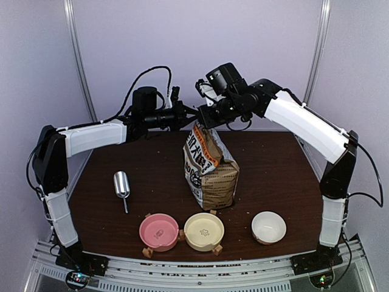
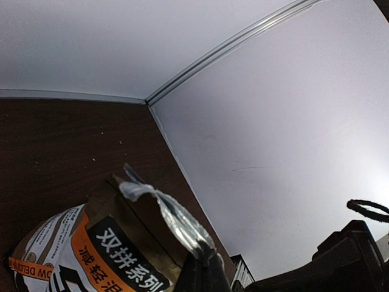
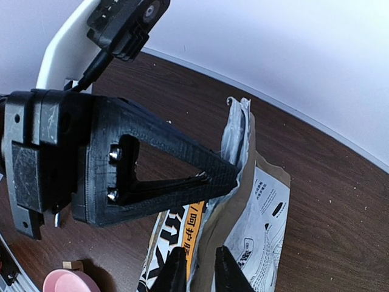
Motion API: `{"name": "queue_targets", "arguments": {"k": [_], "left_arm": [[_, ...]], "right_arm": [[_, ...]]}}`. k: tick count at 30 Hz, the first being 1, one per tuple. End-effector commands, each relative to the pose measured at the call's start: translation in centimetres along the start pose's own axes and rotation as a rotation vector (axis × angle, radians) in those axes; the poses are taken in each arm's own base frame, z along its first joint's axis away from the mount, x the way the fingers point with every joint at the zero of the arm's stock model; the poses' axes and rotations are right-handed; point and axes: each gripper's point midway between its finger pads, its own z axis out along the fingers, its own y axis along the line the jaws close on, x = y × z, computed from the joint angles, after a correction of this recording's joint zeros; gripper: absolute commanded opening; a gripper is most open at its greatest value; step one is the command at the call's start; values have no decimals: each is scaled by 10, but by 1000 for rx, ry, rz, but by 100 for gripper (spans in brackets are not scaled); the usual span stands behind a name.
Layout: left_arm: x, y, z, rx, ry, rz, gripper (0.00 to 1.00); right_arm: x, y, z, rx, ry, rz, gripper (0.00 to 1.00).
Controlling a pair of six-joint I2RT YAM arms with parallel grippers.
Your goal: Serve the pet food
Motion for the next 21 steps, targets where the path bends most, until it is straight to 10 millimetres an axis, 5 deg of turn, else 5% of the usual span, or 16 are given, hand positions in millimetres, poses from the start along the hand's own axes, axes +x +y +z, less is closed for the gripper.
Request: {"name": "queue_targets", "arguments": {"k": [1,21], "left_arm": [[-17,-22,-9,33,-50,62,0],[-19,-24,-12,29,-57,67,0]], "right_arm": [[-6,-6,-1,41,-17,3,16],[6,-25,9,160,19,-15,8]]}}
